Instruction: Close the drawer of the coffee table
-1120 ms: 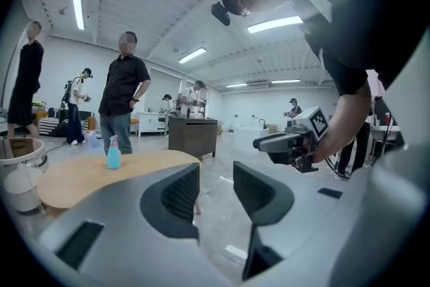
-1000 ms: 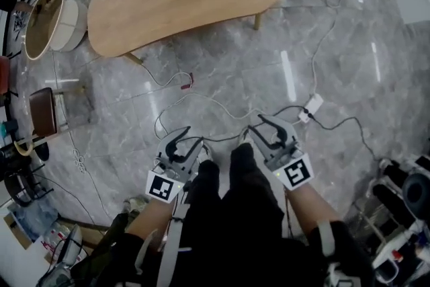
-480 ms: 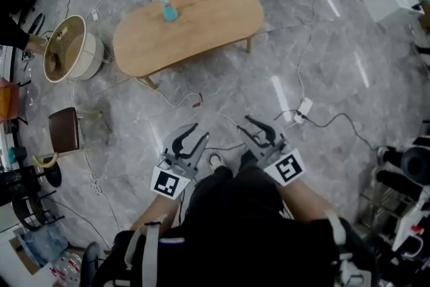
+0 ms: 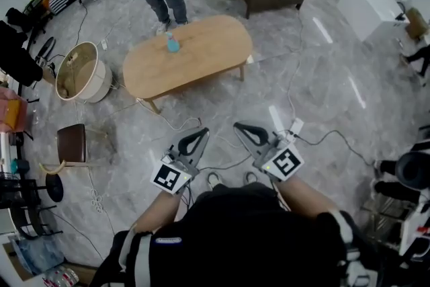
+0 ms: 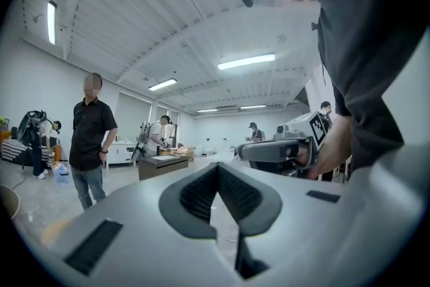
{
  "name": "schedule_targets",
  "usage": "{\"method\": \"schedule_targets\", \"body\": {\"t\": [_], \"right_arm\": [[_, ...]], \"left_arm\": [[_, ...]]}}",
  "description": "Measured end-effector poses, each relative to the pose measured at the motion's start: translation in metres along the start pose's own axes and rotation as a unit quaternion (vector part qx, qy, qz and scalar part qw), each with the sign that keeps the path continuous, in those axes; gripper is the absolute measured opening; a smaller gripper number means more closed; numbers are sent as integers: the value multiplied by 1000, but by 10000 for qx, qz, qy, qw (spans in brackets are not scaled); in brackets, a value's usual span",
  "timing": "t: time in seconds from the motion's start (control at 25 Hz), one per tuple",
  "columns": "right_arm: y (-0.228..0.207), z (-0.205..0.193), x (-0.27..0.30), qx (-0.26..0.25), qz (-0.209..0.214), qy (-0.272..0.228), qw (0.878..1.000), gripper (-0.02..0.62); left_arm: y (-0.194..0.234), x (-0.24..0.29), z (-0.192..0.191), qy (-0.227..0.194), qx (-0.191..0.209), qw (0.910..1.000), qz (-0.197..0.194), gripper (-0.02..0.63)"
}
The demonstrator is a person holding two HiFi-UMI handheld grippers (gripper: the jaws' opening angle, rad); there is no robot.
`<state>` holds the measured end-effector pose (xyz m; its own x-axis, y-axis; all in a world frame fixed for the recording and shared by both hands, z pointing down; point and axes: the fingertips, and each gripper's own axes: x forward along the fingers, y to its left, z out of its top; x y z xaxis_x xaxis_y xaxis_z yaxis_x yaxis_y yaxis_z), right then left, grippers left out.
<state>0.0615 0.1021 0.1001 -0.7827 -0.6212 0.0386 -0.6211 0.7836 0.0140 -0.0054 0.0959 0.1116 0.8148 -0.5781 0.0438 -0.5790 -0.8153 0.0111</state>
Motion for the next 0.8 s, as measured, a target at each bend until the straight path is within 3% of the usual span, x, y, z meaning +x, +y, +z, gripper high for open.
{"method": "schedule_targets", "body": {"t": [0.32, 0.6, 0.8], "right_arm": [[-25, 33, -70, -44, 184, -82, 9998, 11], [-35, 23, -124, 47, 465, 12, 9989, 11], [-30, 21, -132, 316, 537, -1, 9981, 9]], "left_arm": [[-67, 51, 29, 7, -3, 9998, -178, 6], [-113, 71, 39, 107, -6, 9999, -21, 6], [-123, 65, 45, 142, 1, 9999, -75, 6]]}}
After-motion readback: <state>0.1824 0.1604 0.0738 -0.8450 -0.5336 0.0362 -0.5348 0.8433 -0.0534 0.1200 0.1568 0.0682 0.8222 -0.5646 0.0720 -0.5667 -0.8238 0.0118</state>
